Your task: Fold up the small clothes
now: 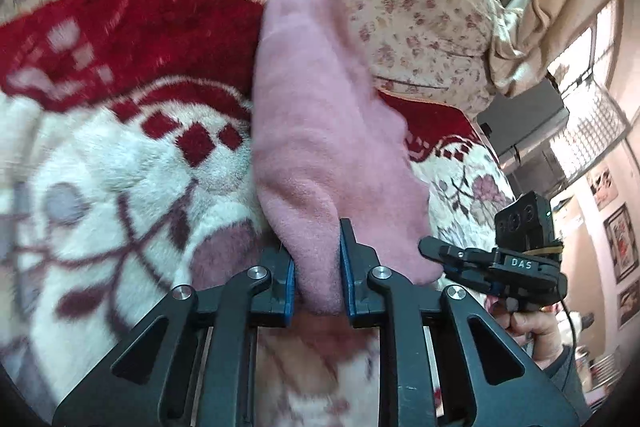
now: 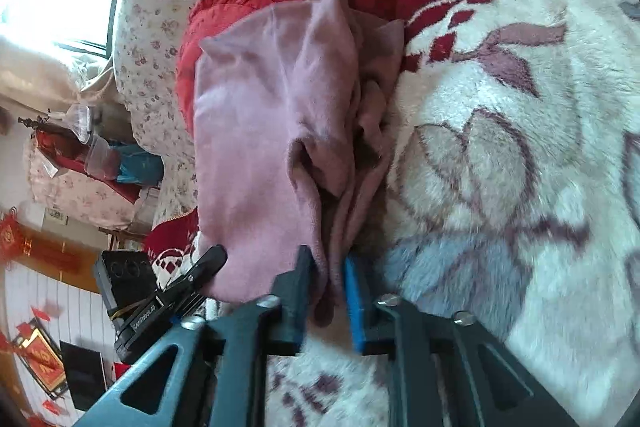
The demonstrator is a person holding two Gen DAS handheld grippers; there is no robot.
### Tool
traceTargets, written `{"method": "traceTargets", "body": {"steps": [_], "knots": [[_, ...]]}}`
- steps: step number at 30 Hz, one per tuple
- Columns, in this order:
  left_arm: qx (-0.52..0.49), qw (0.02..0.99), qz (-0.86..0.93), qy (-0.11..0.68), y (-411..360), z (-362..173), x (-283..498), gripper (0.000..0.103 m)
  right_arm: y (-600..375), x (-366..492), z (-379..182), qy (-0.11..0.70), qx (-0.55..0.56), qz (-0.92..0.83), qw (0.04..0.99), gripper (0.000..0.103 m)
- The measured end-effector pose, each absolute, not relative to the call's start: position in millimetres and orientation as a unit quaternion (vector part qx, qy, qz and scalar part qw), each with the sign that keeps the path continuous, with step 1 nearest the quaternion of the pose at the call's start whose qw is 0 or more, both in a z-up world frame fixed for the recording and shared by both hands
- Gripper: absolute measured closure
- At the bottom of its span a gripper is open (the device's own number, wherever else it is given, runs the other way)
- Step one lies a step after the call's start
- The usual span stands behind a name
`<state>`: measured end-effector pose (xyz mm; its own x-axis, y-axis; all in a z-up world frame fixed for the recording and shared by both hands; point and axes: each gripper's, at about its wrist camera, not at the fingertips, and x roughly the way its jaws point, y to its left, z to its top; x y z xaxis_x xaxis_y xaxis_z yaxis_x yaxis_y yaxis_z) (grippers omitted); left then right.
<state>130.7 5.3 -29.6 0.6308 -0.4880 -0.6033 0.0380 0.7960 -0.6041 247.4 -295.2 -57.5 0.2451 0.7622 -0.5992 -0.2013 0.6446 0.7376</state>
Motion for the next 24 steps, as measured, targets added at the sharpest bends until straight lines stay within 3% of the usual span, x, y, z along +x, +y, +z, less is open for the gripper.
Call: {"method": "traceTargets", "body": {"steps": [8,13,16,19,24], "knots": [[-0.25,0.853,-0.143,0.436,5.6,-23.5,50.2,0.086,-285.5,161.4,-42.3,0.529,0.245,0.355,0.731,0.091],[-0.251,0.834,-0.124,0.475,5.3,-40.1,51.2,0.08,-287.9,145.1,-46.6,0.545,0.204,0.285,0.762,0.091],[-0.238,0.852,-0.112,0.453,9.5,-25.5,47.7,0.08,-297.2,148.5,-27.2,0.504,0.17,0.213,0.819,0.091],[-0.211,0.89,-0.069,0.398,10.5,-2.5,39.8,0.079,-287.0,144.1,9.9,0.414,0.142,0.248,0.865,0.091],[-0.184,0.925,-0.074,0.324,4.1,24.5,35.5,0.064,-229.7,134.4,25.4,0.359,0.028,0.308,0.881,0.091]]}}
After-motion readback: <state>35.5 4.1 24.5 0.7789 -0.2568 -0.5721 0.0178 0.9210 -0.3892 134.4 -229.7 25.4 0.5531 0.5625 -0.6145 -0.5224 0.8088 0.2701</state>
